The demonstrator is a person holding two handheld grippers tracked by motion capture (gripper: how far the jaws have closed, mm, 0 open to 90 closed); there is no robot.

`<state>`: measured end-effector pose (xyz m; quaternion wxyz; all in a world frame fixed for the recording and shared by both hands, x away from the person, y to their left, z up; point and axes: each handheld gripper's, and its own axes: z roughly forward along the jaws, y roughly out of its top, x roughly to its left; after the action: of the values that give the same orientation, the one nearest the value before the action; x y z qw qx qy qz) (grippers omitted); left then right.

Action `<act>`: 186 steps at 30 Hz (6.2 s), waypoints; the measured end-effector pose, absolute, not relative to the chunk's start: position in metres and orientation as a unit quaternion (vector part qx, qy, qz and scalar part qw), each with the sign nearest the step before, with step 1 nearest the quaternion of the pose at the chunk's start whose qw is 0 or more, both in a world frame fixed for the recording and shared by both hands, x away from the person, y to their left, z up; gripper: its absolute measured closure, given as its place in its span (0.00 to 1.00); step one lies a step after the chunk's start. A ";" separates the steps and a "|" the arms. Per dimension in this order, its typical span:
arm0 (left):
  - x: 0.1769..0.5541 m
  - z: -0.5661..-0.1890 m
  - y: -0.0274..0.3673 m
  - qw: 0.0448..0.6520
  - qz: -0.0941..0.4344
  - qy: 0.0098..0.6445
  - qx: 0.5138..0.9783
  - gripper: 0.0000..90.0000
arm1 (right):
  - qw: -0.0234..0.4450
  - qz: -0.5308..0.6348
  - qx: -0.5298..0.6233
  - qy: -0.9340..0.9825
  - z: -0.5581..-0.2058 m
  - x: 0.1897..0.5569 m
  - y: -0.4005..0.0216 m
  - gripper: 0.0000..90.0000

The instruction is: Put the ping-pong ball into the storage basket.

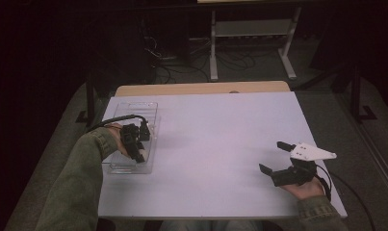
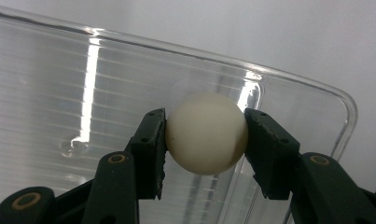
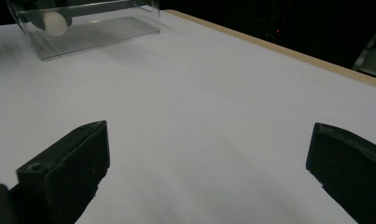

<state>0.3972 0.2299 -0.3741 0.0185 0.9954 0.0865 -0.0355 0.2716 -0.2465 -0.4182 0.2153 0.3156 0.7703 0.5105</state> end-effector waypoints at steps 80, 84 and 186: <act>0.371 -0.314 0.268 0.169 0.064 0.206 0.962 0.00 | 0.220 0.519 0.322 0.761 -0.417 0.270 -0.247 0.00; 0.368 -0.316 0.273 0.173 0.055 0.209 0.961 0.00 | 0.220 0.518 0.323 0.761 -0.417 0.270 -0.247 0.00; 0.280 -0.387 0.340 0.478 0.231 0.347 0.773 0.00 | 0.225 0.515 0.320 0.763 -0.417 0.269 -0.247 0.00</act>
<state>0.2800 0.3404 -0.3875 0.4778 0.7731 0.3472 0.2311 0.2686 -0.2465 -0.4166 0.2255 0.3197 0.7630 0.5146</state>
